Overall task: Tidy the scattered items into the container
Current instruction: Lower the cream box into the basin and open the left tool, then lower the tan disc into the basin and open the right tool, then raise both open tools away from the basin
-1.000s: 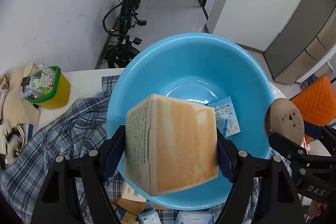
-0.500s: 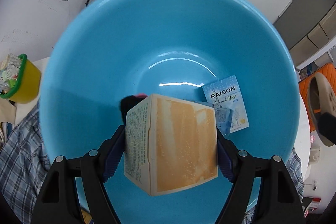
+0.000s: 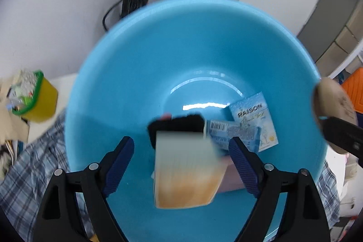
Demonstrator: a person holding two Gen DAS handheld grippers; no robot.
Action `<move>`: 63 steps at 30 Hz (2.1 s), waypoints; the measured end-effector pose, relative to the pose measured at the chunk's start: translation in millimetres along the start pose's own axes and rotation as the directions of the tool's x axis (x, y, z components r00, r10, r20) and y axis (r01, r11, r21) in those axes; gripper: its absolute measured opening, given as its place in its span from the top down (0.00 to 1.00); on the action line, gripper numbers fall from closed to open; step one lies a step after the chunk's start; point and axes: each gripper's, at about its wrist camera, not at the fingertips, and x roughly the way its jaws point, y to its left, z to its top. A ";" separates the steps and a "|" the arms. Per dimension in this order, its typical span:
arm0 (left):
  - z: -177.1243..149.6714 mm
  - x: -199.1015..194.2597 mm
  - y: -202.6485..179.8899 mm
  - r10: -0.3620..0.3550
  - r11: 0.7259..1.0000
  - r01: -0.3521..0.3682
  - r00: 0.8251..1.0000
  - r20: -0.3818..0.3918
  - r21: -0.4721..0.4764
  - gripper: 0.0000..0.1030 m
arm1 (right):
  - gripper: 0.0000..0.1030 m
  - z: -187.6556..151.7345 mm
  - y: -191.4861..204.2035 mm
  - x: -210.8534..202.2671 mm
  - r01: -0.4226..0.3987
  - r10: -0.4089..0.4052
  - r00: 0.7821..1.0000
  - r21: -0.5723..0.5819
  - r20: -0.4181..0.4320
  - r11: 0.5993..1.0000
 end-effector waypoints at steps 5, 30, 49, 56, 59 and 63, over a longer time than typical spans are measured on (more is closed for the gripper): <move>-2.8 -3.3 9.8 -0.016 0.999 0.017 0.999 -0.044 0.033 0.15 | 0.26 -1.5 14.9 6.0 -0.006 0.006 1.000 -0.012 0.005 1.000; -6.4 -19.0 46.5 0.052 0.998 -0.052 0.999 0.008 0.018 0.15 | 0.19 0.4 54.0 29.2 -0.004 0.005 0.999 -0.019 0.041 1.000; -12.8 -41.4 39.0 0.008 0.999 -0.012 0.997 0.078 0.047 0.15 | 0.10 -11.0 41.8 -7.3 0.002 -0.002 0.984 0.001 0.179 1.000; -34.1 -68.4 44.6 -0.046 0.999 0.041 0.979 0.197 0.030 0.15 | 0.10 -29.1 33.0 -33.8 0.021 -0.032 0.947 0.037 0.318 0.999; -41.6 -80.5 42.4 -0.007 0.999 -0.005 0.964 0.266 0.044 0.15 | 0.10 -35.9 35.2 -37.6 0.002 -0.008 0.941 0.020 0.339 1.000; -50.6 -101.0 34.4 0.061 0.994 -0.091 0.910 0.411 0.053 0.15 | 0.10 -45.7 39.4 -51.0 -0.006 0.016 0.899 -0.023 0.438 1.000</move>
